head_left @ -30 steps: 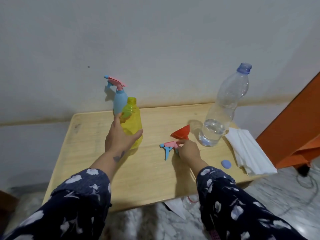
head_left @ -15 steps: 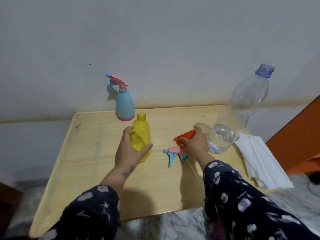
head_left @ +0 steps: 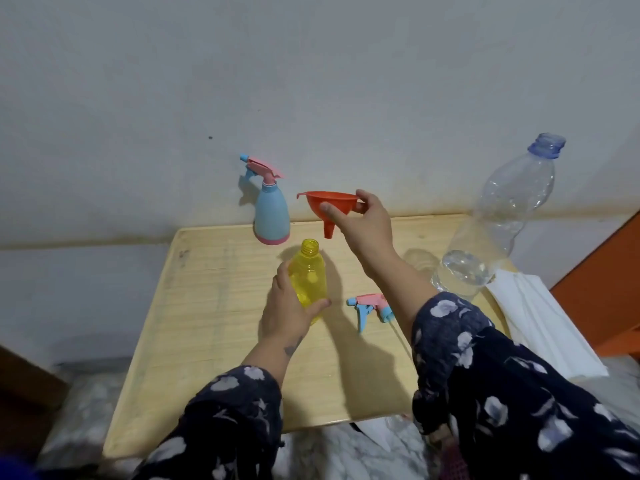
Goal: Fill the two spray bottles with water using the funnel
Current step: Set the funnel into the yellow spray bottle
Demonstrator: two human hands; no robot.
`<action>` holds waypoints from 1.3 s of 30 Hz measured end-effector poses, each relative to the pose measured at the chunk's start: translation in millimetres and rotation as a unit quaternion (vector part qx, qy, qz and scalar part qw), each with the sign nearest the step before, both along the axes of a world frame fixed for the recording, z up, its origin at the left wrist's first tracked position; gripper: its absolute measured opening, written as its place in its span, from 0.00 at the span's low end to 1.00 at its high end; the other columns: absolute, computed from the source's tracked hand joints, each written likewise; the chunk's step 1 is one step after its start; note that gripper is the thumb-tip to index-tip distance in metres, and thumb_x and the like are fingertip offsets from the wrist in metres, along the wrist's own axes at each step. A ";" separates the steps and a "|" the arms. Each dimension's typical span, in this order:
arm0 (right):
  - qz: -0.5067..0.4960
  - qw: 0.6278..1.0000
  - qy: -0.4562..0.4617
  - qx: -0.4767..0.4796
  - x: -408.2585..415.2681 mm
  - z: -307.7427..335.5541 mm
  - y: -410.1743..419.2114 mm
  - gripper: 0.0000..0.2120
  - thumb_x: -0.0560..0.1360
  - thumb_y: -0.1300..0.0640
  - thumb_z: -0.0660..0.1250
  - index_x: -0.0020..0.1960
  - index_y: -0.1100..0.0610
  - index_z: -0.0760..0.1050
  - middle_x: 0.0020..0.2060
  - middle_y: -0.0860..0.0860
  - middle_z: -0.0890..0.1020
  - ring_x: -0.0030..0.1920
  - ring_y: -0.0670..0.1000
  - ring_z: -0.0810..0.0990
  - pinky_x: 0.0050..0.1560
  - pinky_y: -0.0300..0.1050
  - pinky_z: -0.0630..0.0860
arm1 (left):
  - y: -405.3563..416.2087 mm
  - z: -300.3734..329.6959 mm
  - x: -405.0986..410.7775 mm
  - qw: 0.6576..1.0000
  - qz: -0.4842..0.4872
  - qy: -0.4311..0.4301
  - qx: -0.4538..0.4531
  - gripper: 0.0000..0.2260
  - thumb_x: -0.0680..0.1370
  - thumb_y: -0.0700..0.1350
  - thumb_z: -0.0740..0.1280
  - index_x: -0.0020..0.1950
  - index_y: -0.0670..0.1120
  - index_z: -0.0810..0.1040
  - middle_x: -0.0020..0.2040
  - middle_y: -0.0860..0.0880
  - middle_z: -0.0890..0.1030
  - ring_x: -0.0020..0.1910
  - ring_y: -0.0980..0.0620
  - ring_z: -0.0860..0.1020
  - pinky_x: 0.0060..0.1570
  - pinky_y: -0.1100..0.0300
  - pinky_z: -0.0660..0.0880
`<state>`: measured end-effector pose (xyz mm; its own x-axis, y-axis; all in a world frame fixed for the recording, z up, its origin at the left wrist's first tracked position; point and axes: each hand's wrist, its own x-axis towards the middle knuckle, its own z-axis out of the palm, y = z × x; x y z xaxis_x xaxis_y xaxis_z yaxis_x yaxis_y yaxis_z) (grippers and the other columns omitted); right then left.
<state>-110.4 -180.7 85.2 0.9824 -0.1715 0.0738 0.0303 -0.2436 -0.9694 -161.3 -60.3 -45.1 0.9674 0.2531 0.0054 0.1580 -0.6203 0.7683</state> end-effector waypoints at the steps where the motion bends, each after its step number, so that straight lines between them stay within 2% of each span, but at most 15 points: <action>1: 0.005 1.000 -0.006 0.004 -5.0 2.8 5.4 0.37 0.68 0.49 0.76 0.72 0.56 0.64 0.63 0.52 0.76 0.58 0.46 0.73 0.59 0.41 0.71 | -0.4 -0.1 -0.1 1.000 0.002 0.005 0.002 0.47 0.65 0.58 0.77 0.74 0.54 0.52 0.71 0.49 0.68 0.66 0.44 0.71 0.56 0.46 0.74; 3: 0.014 1.000 -0.019 0.005 -15.4 6.2 14.5 0.37 0.68 0.49 0.76 0.72 0.55 0.64 0.63 0.51 0.75 0.55 0.45 0.74 0.58 0.41 0.73 | -0.8 -0.9 -0.4 1.000 0.006 0.016 0.007 0.48 0.65 0.59 0.77 0.75 0.52 0.51 0.70 0.48 0.68 0.65 0.44 0.72 0.57 0.45 0.74; 7: 0.026 0.999 -0.026 0.007 -34.1 0.0 24.6 0.37 0.68 0.50 0.76 0.72 0.54 0.63 0.63 0.50 0.74 0.42 0.39 0.76 0.48 0.37 0.74 | 0.7 -5.1 -3.7 1.000 0.011 0.017 0.003 0.49 0.64 0.60 0.77 0.75 0.51 0.50 0.70 0.47 0.69 0.65 0.43 0.72 0.57 0.45 0.74; 13: 0.021 0.998 -0.051 0.030 -56.3 -13.3 29.9 0.37 0.67 0.50 0.77 0.71 0.51 0.63 0.64 0.49 0.72 0.53 0.49 0.80 0.51 0.39 0.77 | 5.1 -7.1 -7.8 1.000 0.000 0.021 -0.006 0.48 0.67 0.59 0.76 0.75 0.52 0.49 0.71 0.47 0.69 0.64 0.42 0.73 0.56 0.46 0.74; 17: 0.031 0.998 -0.056 -0.011 -64.9 -21.0 33.1 0.38 0.66 0.51 0.78 0.70 0.51 0.63 0.65 0.49 0.72 0.49 0.48 0.79 0.52 0.42 0.77 | 10.8 -4.2 -6.1 0.998 -0.031 0.040 -0.026 0.48 0.69 0.57 0.76 0.76 0.51 0.47 0.73 0.48 0.65 0.66 0.42 0.72 0.60 0.46 0.72; 21: 0.037 0.998 -0.054 -0.015 -71.6 -28.9 37.7 0.38 0.67 0.54 0.78 0.70 0.51 0.62 0.65 0.49 0.71 0.49 0.45 0.77 0.47 0.33 0.74 | 17.9 0.3 -4.5 0.996 -0.048 0.041 -0.068 0.47 0.69 0.51 0.77 0.78 0.50 0.49 0.74 0.48 0.64 0.68 0.44 0.70 0.64 0.49 0.70; 26: 0.046 0.997 -0.051 -0.020 -74.7 -32.5 41.7 0.39 0.67 0.56 0.77 0.71 0.50 0.59 0.68 0.50 0.69 0.51 0.45 0.78 0.45 0.31 0.73 | 19.3 2.1 -7.9 0.995 -0.039 0.029 -0.084 0.46 0.70 0.46 0.77 0.78 0.51 0.51 0.74 0.48 0.65 0.69 0.45 0.69 0.64 0.50 0.70; 28: 0.061 0.997 -0.039 -0.023 -75.0 -33.8 38.6 0.43 0.67 0.58 0.77 0.73 0.49 0.56 0.68 0.49 0.68 0.53 0.46 0.77 0.48 0.34 0.73 | 18.7 2.5 -8.4 0.994 -0.036 0.030 -0.094 0.44 0.71 0.43 0.76 0.78 0.51 0.52 0.73 0.48 0.66 0.68 0.44 0.70 0.64 0.49 0.70; 30: 0.074 0.996 -0.015 -0.037 -77.0 -37.8 30.8 0.45 0.69 0.61 0.75 0.76 0.48 0.51 0.70 0.50 0.66 0.58 0.49 0.75 0.55 0.42 0.74 | 17.3 4.7 -9.5 0.995 -0.037 0.029 -0.091 0.41 0.71 0.42 0.75 0.77 0.49 0.54 0.70 0.46 0.69 0.66 0.43 0.71 0.62 0.51 0.71; 32: 0.071 0.995 0.009 -0.062 -78.8 -43.4 17.6 0.41 0.73 0.63 0.70 0.76 0.49 0.50 0.71 0.52 0.65 0.64 0.52 0.73 0.61 0.48 0.73 | 17.2 5.6 -9.5 0.995 -0.033 0.017 -0.097 0.41 0.69 0.42 0.77 0.75 0.48 0.57 0.68 0.46 0.71 0.65 0.43 0.72 0.59 0.53 0.70; 35: 0.044 0.991 0.039 -0.121 -78.1 -50.1 -14.0 0.36 0.74 0.62 0.67 0.76 0.52 0.52 0.72 0.54 0.64 0.70 0.55 0.68 0.67 0.53 0.70 | 15.7 6.4 -10.0 0.995 -0.036 0.019 -0.094 0.42 0.69 0.42 0.78 0.75 0.46 0.56 0.71 0.44 0.67 0.69 0.43 0.68 0.63 0.53 0.67; 39: -0.040 0.982 0.059 -0.175 -73.8 -50.6 -73.8 0.35 0.74 0.62 0.67 0.76 0.54 0.54 0.72 0.56 0.63 0.71 0.56 0.65 0.67 0.49 0.67 | 14.7 5.5 -8.7 0.994 -0.023 0.035 -0.105 0.42 0.69 0.41 0.77 0.76 0.46 0.56 0.70 0.43 0.67 0.68 0.41 0.68 0.62 0.51 0.67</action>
